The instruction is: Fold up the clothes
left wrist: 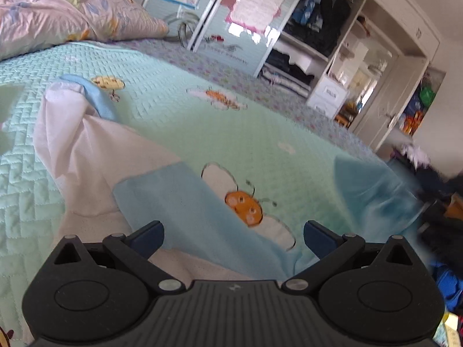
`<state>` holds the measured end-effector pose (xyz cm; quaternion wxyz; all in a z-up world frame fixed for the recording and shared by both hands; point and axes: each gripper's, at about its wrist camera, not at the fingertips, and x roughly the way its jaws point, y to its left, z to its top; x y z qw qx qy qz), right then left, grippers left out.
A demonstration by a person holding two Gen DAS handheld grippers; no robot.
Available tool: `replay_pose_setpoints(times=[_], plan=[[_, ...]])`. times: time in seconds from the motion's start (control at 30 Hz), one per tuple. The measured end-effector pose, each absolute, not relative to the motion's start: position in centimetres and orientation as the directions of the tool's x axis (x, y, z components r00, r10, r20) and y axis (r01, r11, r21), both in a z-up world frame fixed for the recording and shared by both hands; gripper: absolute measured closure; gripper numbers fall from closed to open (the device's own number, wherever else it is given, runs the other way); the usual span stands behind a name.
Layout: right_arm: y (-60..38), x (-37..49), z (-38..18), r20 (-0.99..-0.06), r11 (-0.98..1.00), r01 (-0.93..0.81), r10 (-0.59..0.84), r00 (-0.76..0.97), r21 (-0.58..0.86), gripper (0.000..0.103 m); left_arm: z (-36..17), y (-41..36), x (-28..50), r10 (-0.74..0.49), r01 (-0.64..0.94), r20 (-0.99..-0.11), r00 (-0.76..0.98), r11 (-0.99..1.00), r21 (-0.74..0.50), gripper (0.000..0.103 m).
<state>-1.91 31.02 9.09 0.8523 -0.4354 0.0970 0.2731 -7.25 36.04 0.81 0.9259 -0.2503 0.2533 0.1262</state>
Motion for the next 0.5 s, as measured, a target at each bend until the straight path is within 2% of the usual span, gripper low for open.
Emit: replay_pose_setpoints(times=[0.07,0.13,0.27,0.37,0.43,0.5], plan=[[29.6,0.6,7.7,-0.582,0.57,-0.64,0.317,0.749,-0.514,0.068,0.5,35.8,-6.9,0.089,-0.353,-0.557,0.826,0.852,-0.386,0.001],[27.8,1.6,7.6,-0.668,0.679,-0.661,0.333,0.665,-0.319,0.068,0.4,35.7,-6.7,0.083,-0.349,-0.57,0.817,0.858,-0.376,0.001],[25.5,2.2,8.7,-0.674,0.804,-0.58,0.358,0.646,-0.129,0.064,0.1,35.5,-6.5,0.081,-0.351,-0.589,0.804,0.864,-0.36,0.001],[27.0,4.6,8.9,-0.686,0.817,-0.574,0.384,0.618,-0.06,0.052,-0.1,35.3,-6.6,0.081,-0.348,-0.591,0.803,0.868,-0.354,0.001],[28.9,6.9,8.3,-0.716,0.817,-0.577,0.389,0.58,-0.024,0.036,-0.2,35.2,-6.5,0.081,-0.347,-0.595,0.8,0.871,-0.348,0.001],[30.2,8.7,7.4,-0.741,0.829,-0.558,0.352,0.572,-0.037,0.033,-0.2,35.2,-6.5,0.081,-0.346,-0.598,0.798,0.873,-0.344,0.001]])
